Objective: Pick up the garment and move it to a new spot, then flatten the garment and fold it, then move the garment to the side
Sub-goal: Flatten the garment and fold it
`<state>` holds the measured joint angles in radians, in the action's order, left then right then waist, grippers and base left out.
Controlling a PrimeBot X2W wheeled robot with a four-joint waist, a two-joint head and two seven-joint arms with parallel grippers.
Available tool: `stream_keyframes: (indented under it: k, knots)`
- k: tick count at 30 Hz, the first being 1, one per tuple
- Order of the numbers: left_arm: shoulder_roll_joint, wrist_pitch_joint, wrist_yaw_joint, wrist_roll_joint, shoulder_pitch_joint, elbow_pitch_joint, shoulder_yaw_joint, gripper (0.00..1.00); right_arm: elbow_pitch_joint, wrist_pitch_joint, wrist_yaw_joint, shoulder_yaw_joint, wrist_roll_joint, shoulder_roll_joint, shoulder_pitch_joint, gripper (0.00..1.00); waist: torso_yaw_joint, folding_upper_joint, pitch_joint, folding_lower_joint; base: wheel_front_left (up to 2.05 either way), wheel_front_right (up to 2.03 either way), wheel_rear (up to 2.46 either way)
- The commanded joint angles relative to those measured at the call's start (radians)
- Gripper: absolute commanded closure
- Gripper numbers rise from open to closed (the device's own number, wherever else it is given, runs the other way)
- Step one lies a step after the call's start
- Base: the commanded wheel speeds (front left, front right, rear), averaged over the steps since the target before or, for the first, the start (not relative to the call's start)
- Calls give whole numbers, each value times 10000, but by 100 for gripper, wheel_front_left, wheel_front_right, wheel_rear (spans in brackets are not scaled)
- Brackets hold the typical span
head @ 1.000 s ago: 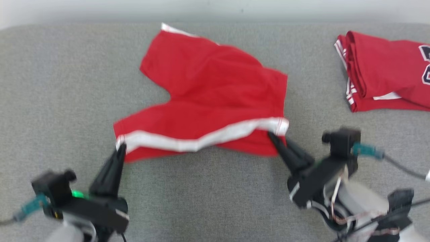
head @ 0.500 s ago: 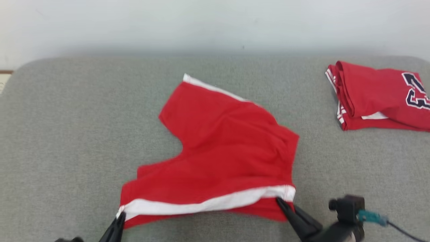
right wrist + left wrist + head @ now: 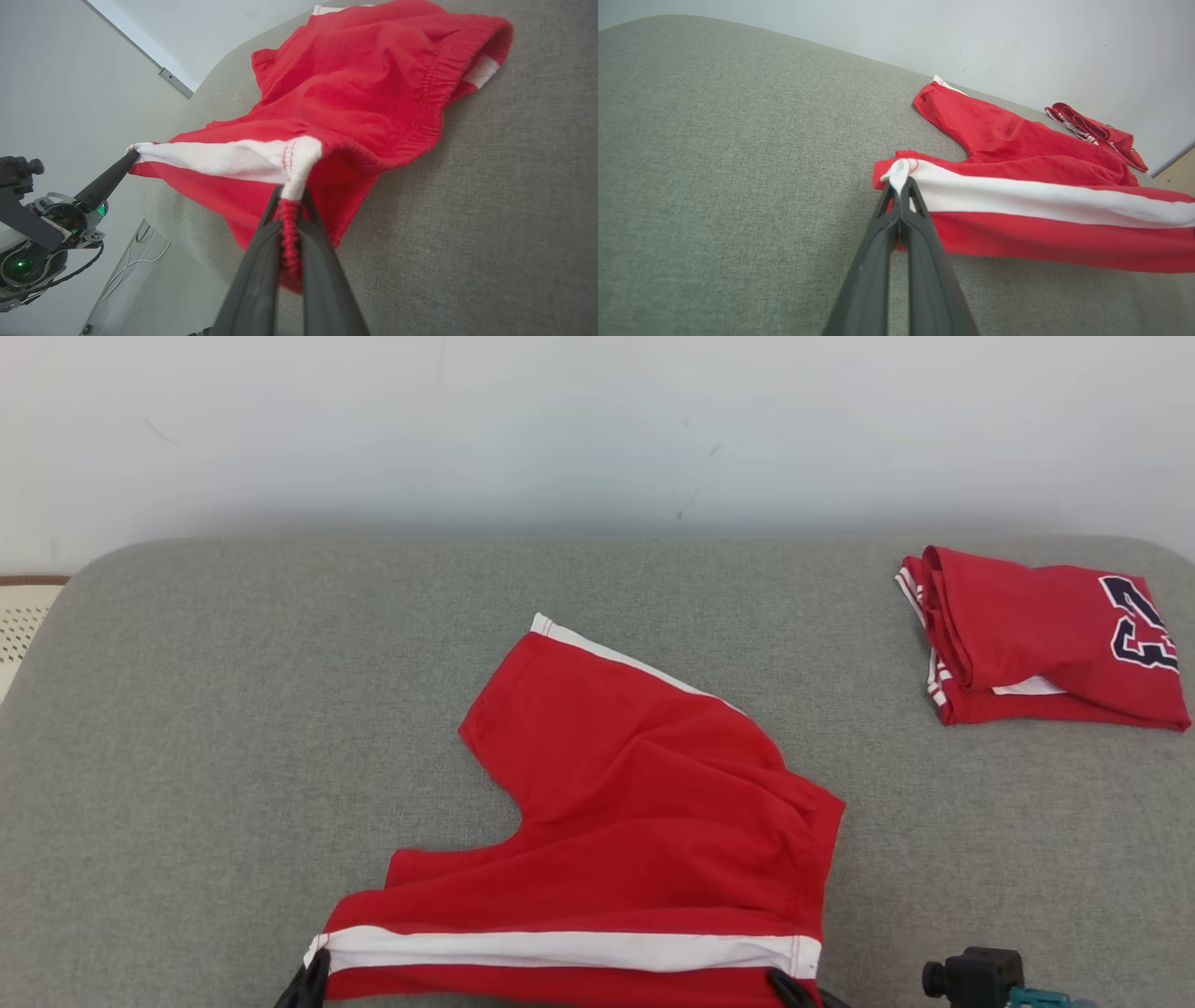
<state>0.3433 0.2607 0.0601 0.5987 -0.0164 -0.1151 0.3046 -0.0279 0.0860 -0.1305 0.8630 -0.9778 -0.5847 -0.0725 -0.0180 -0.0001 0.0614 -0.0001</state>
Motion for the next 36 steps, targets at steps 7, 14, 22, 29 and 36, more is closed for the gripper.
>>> stream_keyframes:
  k: [7, 14, 22, 29, 36]
  knots:
    - [43, 39, 258, -339, -391, 99, -259, 100, -462, -222, -6, -441, 197, 383, 163, 100, -227, 1, -129, 1, 0, 0, 0]
    - [796, -570, 514, -613, -1906, 249, -26, 100, -692, -393, -6, -1007, 54, 792, -158, 100, -592, 1, 96, 1, 0, 0, 0]
    - [1700, -1977, 681, 268, -4630, -111, 493, 100, -499, -428, -6, -1589, 25, 1813, -1067, 100, -1465, 1, 1032, 1, 0, 0, 0]
    - [2832, -3165, 693, 1143, -7086, -1031, 1816, 100, 561, -240, -6, -1901, 516, 3179, -2540, 100, -2470, 1, 2371, 1, 0, 0, 0]
    - [3463, -3363, 695, 1598, -8952, -2102, 3166, 100, 1555, 208, -6, -1885, 719, 3935, -3581, 100, -3102, 1, 3149, 1, 0, 0, 0]
